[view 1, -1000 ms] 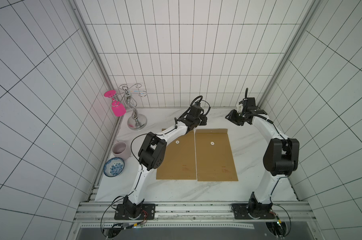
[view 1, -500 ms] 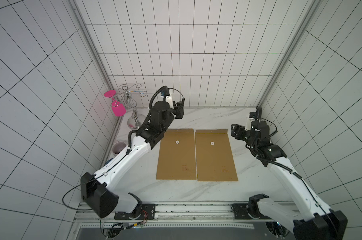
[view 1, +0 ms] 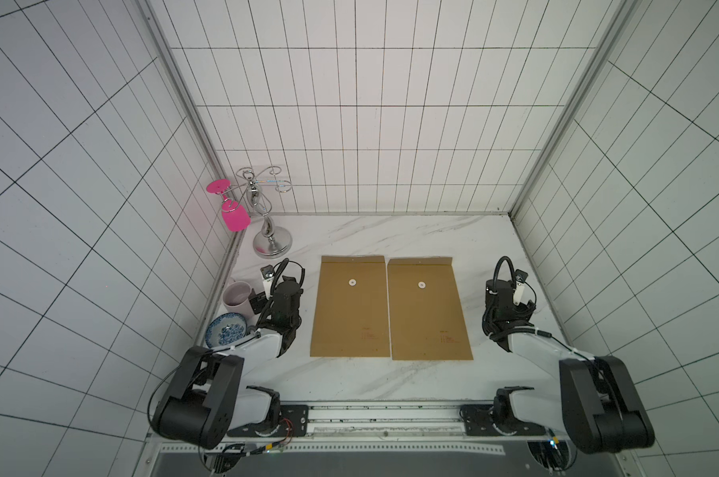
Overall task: Open the file bag
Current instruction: Reset both arms
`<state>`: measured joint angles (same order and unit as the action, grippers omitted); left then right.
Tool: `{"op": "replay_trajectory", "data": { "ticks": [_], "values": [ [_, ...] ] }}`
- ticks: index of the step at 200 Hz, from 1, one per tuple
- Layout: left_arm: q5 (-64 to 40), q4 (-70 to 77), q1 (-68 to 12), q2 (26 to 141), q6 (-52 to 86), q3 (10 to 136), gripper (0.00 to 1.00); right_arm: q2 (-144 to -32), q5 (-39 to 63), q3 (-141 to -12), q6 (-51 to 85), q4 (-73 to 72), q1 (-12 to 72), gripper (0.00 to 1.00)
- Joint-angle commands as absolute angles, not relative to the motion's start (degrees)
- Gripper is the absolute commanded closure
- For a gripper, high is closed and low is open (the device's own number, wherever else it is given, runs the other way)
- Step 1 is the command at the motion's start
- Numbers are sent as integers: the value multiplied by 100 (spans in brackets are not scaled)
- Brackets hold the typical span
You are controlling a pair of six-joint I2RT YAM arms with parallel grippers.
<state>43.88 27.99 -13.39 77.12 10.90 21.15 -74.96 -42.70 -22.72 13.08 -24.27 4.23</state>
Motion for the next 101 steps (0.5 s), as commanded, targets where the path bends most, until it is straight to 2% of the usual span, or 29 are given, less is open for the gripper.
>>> {"op": "replay_trajectory", "data": {
  "ticks": [1, 9, 25, 50, 66, 86, 97, 101],
  "values": [
    [4025, 4625, -1210, 8154, 362, 2156, 2, -7971, -3257, -2465, 250, -3851, 217, 1],
    [3888, 5046, -1107, 8312, 320, 2070, 2, -8141, -2838, -2935, 321, -2995, 97, 1],
    [3025, 5637, -765, 8547, 393, 1830, 2, -8376, -1945, -3297, 194, -2559, -91, 1],
    [1722, 5826, -561, 8971, 114, 1926, 2, -7980, -1174, -2793, 491, -3069, -252, 1],
    [1609, 6000, -571, 9080, 41, 1939, 2, -8011, -624, -2415, 529, -3988, -245, 1],
    [1619, 5808, -567, 9023, 53, 1986, 2, -9031, -461, -2225, 412, -5520, -218, 1],
    [1631, 5617, -571, 8977, 72, 2050, 2, -8688, -375, -2474, 395, -4386, -211, 1],
    [1632, 5537, -571, 8955, 79, 2076, 2, -8751, -360, -2429, 383, -4624, -211, 1]
  ]
}}
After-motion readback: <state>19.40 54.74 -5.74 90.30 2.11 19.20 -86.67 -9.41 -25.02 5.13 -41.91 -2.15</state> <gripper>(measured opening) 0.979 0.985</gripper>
